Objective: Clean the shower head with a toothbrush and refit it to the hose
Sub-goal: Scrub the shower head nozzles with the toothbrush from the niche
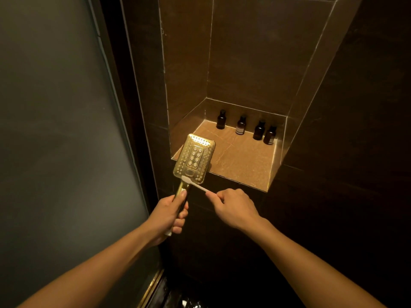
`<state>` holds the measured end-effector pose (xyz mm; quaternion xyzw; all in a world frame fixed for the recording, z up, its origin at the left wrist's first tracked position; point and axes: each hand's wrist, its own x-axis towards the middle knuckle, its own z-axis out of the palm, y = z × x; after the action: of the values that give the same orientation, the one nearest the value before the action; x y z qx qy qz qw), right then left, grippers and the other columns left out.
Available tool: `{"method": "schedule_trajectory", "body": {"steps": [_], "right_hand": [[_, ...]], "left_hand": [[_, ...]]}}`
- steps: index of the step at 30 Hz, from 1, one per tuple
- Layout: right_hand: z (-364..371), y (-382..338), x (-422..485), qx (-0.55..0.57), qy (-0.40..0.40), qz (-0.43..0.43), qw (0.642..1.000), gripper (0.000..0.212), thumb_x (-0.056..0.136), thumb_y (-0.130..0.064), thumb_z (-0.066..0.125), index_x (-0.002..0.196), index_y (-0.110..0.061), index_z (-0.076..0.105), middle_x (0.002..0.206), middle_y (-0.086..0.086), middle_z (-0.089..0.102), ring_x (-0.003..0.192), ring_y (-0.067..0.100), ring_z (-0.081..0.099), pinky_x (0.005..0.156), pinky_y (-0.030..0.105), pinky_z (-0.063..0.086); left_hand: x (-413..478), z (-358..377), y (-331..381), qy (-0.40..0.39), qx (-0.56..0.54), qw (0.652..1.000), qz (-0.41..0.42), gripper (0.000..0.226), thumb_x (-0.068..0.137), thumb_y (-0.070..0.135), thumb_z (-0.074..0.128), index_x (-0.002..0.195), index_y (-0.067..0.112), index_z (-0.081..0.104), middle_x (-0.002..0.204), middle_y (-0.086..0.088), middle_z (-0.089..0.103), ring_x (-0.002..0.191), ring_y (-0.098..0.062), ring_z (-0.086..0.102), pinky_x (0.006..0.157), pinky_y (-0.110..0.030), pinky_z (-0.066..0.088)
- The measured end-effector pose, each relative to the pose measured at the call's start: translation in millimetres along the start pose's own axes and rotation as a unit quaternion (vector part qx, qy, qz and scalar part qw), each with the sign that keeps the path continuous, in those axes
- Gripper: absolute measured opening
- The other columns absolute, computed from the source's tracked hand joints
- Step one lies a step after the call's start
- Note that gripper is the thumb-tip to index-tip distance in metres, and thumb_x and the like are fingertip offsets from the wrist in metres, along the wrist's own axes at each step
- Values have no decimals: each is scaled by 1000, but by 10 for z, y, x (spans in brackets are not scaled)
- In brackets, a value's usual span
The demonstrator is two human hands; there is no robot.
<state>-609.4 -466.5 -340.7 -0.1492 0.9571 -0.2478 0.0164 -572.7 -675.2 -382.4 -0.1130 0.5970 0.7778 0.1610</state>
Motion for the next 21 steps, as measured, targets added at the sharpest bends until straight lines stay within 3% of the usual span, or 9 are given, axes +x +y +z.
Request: {"method": "schedule_trajectory", "body": {"steps": [3, 7, 18, 21], "right_hand": [[-83, 136, -37, -7, -10, 14, 1000, 62, 92, -69, 35, 59, -23, 58, 51, -8, 54, 50, 8, 54, 50, 28, 40], [-58, -32, 30, -55, 41, -35, 997, 62, 93, -68, 32, 59, -22, 55, 53, -5, 55, 52, 11, 54, 55, 36, 51], [-157, 2, 119, -136, 126, -121, 975, 56, 96, -65, 29, 60, -26, 48, 49, -8, 48, 47, 9, 48, 51, 33, 46], [-224, 106, 120, -118, 111, -120, 979, 56, 95, -67, 29, 61, -27, 50, 50, -8, 49, 46, 8, 48, 49, 31, 45]], "left_hand": [[-4, -29, 19, 3, -5, 1000, 5, 44, 82, 62, 65, 78, 18, 61, 59, 2, 47, 41, -8, 35, 35, -20, 31], [-20, 69, 35, -2, 2, 1000, 4, 43, 89, 58, 59, 83, 15, 59, 59, 2, 47, 42, -8, 35, 35, -20, 31], [-72, 69, 157, -3, -24, 1000, 15, 44, 84, 59, 63, 81, 15, 59, 58, 1, 46, 40, -7, 34, 34, -18, 30], [-84, 31, 176, -2, -19, 1000, 14, 45, 81, 60, 65, 80, 15, 59, 58, 1, 46, 39, -8, 34, 34, -18, 30]]}}
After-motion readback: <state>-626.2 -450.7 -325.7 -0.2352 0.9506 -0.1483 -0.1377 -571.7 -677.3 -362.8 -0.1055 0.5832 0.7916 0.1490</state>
